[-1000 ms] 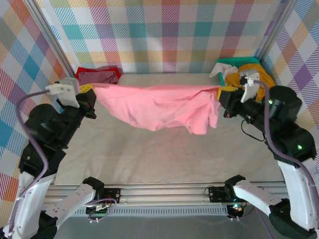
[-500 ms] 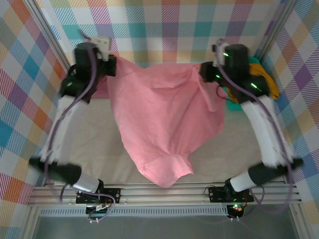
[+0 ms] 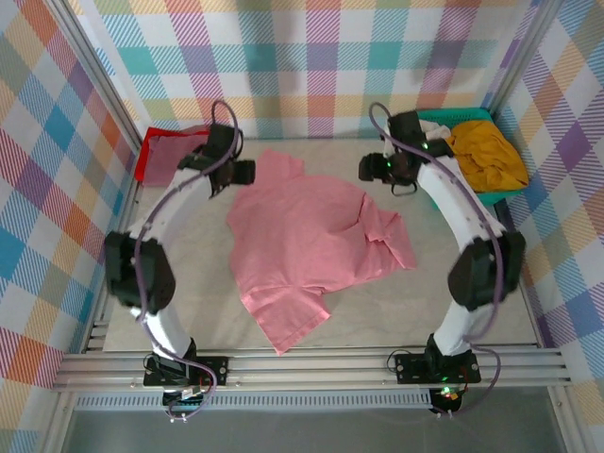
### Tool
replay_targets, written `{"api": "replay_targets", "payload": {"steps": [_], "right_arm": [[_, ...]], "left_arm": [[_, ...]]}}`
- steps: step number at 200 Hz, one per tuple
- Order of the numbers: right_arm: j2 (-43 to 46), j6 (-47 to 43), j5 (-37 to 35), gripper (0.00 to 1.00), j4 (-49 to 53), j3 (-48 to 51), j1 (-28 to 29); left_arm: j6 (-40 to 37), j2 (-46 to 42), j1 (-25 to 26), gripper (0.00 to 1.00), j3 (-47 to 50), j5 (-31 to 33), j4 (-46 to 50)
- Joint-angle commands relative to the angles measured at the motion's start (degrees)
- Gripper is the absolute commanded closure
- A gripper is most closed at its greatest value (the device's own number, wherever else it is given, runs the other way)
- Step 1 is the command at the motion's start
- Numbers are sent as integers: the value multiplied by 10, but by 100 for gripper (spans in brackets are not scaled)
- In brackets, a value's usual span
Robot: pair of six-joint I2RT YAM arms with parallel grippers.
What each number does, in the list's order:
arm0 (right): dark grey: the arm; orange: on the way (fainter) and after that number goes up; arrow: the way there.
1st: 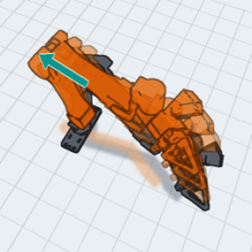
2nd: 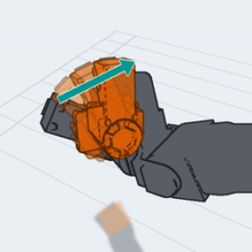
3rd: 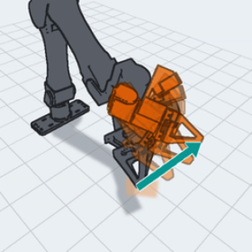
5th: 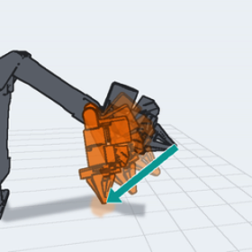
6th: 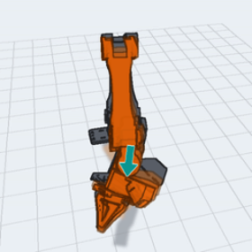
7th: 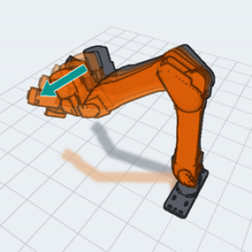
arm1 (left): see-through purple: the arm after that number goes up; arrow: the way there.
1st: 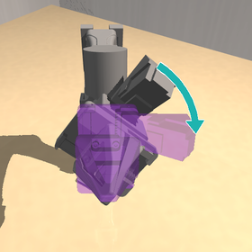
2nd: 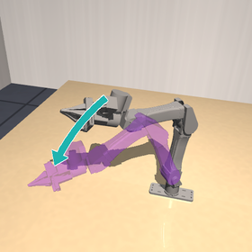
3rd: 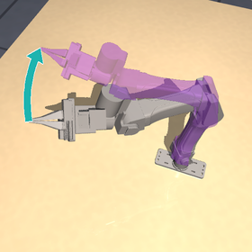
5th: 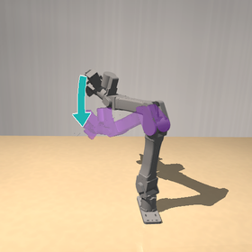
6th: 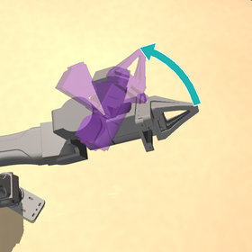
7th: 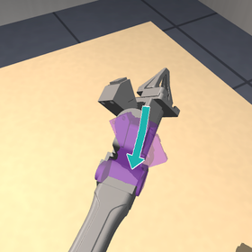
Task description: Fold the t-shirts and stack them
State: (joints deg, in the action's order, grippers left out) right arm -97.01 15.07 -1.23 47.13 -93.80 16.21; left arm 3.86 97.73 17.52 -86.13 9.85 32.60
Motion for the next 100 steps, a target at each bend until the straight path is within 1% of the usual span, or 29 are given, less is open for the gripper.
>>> {"api": "replay_targets", "payload": {"steps": [1,24,39,52,62,81,100], "right_arm": [[49,7,-1,30,-34,98,4],[49,-2,-2,33,-50,166,5],[18,-3,8,38,-34,167,5],[0,5,-2,39,-36,174,6],[-9,10,-9,39,-48,182,5],[-36,13,1,42,-69,181,5],[-75,17,17,55,-73,167,5]], "left_arm": [[144,-59,27,35,145,-21,-13],[211,-92,27,36,280,-64,-56],[243,-89,28,37,330,-96,-72],[266,-78,28,38,366,-124,-95],[284,-74,28,39,390,-127,-112],[302,-74,28,41,423,-128,-150],[308,-67,25,50,424,-105,-146]]}}
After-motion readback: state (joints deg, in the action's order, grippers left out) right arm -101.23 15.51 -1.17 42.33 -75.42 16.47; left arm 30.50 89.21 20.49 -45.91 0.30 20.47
